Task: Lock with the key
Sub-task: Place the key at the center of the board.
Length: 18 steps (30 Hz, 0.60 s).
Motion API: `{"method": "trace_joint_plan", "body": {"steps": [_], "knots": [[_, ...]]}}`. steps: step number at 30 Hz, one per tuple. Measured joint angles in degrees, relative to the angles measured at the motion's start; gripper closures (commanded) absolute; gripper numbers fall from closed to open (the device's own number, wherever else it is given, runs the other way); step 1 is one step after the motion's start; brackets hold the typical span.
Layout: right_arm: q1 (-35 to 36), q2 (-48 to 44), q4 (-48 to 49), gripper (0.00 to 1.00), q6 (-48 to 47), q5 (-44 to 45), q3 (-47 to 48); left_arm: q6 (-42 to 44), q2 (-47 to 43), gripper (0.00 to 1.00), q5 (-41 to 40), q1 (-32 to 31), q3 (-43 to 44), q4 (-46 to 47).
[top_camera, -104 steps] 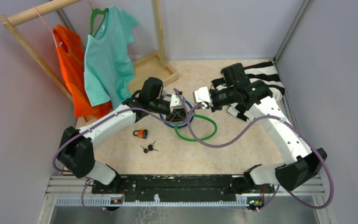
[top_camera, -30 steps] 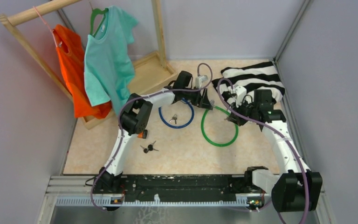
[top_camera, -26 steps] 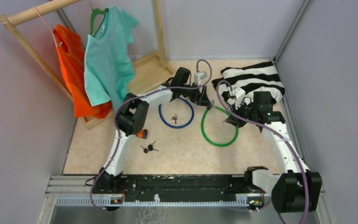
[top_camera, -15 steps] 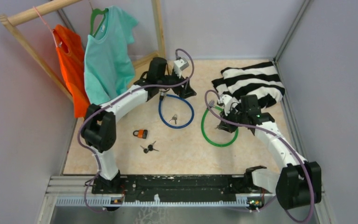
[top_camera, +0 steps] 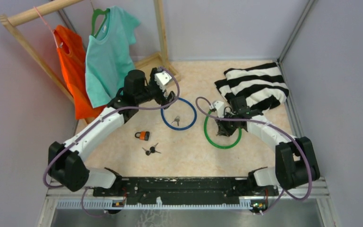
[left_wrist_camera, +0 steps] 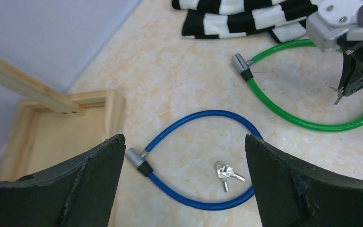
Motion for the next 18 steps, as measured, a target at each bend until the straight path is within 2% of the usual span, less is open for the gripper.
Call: {"method": "trace_joint_plan", "body": {"steps": [4,7,9,14,18], "knots": [[0.9,3.0,0.7,0.93,0.1,2.9,0.0,2.5,-6.4,0.0,-3.5,0.2,-0.7,-0.7],[1.2,4.6,0.9,0.84,0.3,4.8,0.0,2.9,-8.8,0.0,-5.0,0.3,-1.1,-1.4],[1.2,4.7,1.0,0.76,0.6,5.6,0.2,3.0,-9.7,0.0,-5.6,0.3,-2.1,-1.7],[1.3,4.7,1.1,0.42,1.4,7.6,1.6,2.9,-10.7,0.0,-8.1,0.7,-5.4,-2.6],[1.3,3.6,1.0,0.32,1.6,8.7,1.6,2.4,-11.9,0.0,-10.0,2.0,-8.1,-2.8]]}}
